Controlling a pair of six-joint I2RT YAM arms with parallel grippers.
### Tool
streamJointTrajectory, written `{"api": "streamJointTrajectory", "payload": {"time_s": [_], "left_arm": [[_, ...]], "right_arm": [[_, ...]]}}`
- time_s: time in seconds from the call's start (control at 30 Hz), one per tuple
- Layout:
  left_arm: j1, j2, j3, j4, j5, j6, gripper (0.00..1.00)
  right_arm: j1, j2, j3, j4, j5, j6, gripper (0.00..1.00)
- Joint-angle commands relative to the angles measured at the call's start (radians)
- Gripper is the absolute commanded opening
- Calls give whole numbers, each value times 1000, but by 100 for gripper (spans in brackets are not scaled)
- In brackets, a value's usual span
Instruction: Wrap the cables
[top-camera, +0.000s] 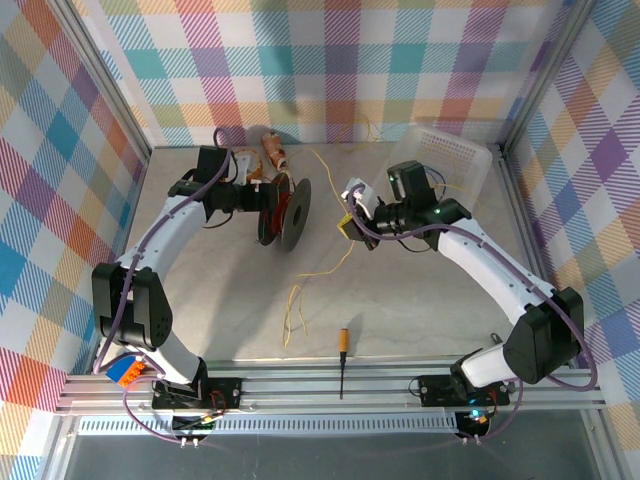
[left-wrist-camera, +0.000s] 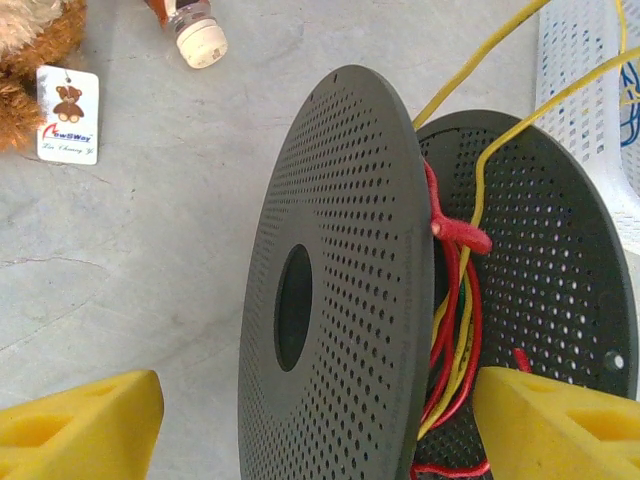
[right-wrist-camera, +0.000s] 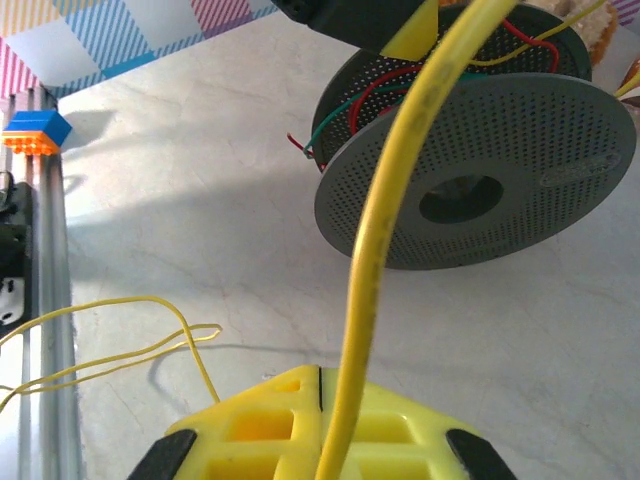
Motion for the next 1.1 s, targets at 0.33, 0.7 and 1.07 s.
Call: {"api": "streamJointTrajectory", "payload": {"time_s": [0.33,0.7,1.07], "left_arm": [[-11,-13,19,3,42,33,75],[-18,9,45,-22,37,49,77],[-43,50,80,-52,-9,83,73]], "right_arm": [[-53,102,135,-127,-173,27,0],[-53,121,158,-146,-245,17,0],[-56,178,219,-218,-284,24,0]]}}
